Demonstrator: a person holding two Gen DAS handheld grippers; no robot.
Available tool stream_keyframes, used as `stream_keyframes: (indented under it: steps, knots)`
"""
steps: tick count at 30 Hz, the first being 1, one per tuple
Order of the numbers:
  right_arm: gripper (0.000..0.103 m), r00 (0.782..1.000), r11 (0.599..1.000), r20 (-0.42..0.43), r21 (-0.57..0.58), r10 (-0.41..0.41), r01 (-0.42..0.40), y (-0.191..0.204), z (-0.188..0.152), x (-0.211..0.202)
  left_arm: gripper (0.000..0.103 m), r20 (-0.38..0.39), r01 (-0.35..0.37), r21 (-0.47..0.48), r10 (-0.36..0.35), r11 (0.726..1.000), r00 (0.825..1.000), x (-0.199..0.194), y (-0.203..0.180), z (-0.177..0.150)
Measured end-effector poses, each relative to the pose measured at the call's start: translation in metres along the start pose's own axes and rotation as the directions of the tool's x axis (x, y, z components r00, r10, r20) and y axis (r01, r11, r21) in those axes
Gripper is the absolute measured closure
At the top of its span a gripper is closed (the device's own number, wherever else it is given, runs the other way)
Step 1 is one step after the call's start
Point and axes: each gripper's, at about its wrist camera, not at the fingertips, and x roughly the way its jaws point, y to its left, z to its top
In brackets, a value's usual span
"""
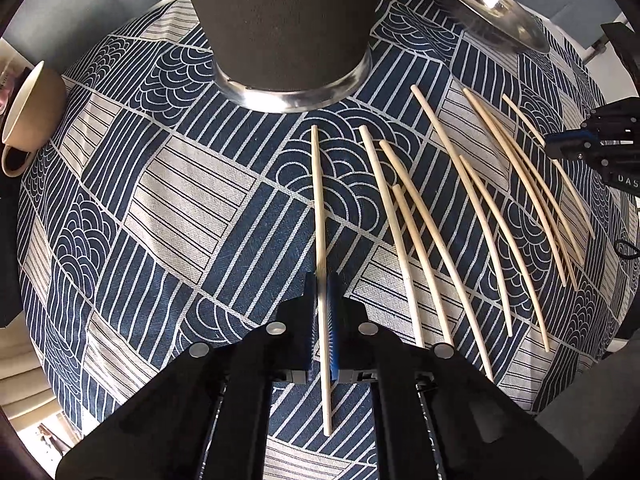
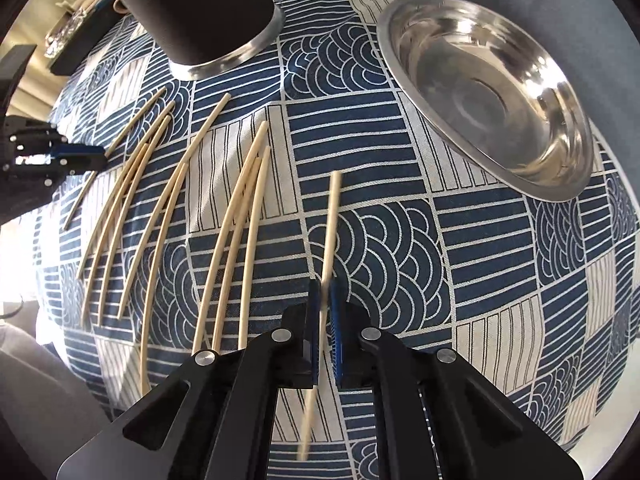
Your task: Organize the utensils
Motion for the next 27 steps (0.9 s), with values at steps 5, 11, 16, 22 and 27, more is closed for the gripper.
stream_keyframes:
  steps: [5,11,16,22,27]
  knots:
    - [0.099,1.000,1.000,0.021,0.025,0.009,-0.010,-0.017,-0.006,-0.009,0.099,-0.025,0.015,-0.034,-0.016,0.999,1.000,0.001,0.011,0.005]
    - [0.099,0.996,0.999,0.079,0.038,0.035,-0.038,-0.002,-0.017,-0.028,0.099,-0.006,-0.019,-0.084,0.019,0.996,1.000,-0.010,0.027,-0.003]
    - [0.099,0.988,0.999,0.147,0.007,0.050,-0.052,0.024,-0.012,-0.038,0.099,0.024,-0.050,-0.135,0.053,0.990,0.998,-0.025,0.039,-0.012]
    - [0.099,0.963,0.996,0.254,-0.021,0.087,-0.085,0.052,-0.011,-0.064,0.099,0.093,-0.082,-0.190,0.101,0.978,0.991,-0.056,0.053,-0.024]
    - [0.099,0.926,0.993,0.358,-0.037,0.121,-0.115,0.064,-0.006,-0.098,0.099,0.179,-0.100,-0.218,0.140,0.971,0.974,-0.094,0.047,-0.029]
